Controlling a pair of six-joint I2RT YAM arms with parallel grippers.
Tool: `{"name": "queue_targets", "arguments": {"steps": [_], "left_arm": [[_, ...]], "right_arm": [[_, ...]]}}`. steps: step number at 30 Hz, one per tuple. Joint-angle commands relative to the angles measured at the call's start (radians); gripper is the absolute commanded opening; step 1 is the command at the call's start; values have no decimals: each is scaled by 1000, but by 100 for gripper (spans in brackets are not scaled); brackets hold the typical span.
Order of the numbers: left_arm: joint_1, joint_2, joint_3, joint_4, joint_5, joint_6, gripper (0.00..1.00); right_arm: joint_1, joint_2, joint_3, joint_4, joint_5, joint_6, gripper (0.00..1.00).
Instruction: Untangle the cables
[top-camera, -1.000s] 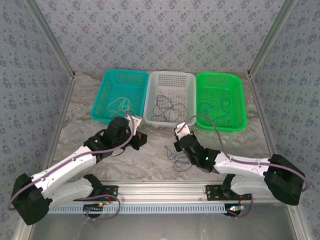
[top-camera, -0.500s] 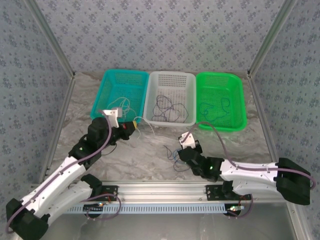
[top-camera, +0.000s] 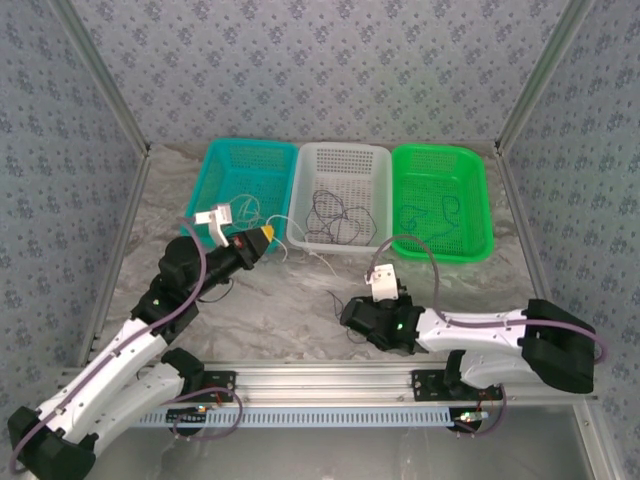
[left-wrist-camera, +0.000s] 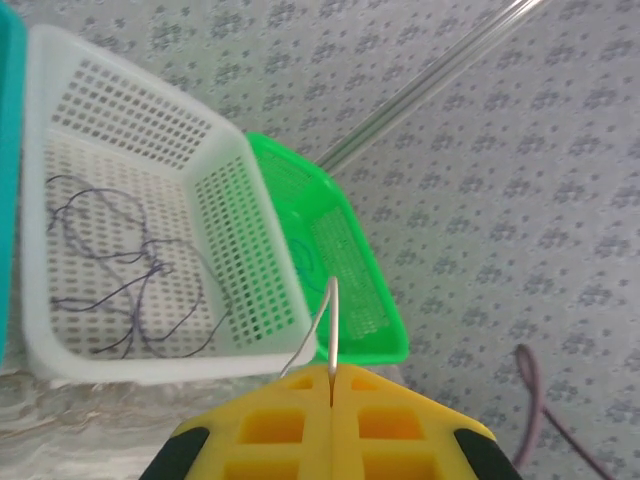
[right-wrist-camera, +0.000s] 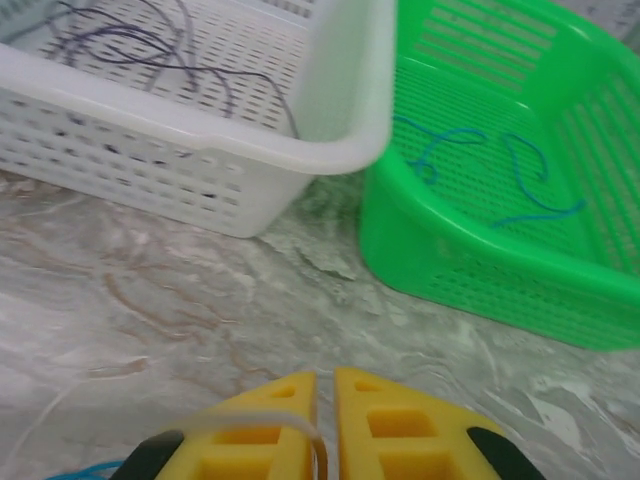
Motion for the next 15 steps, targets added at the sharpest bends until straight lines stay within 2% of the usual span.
{"name": "queue_targets", "arguments": {"steps": [1,8,15], "left_arm": [[5,3,2,121,57,-101,0],[5,-27,35,105,55,-92,0],[4,-19,127,80,53,-59,0]], "right_arm": [[-13,58,31,-88,35,118,17],[-18,153,56,-122,0,191,18],[-8,114,48,-126,9,197,20]]}}
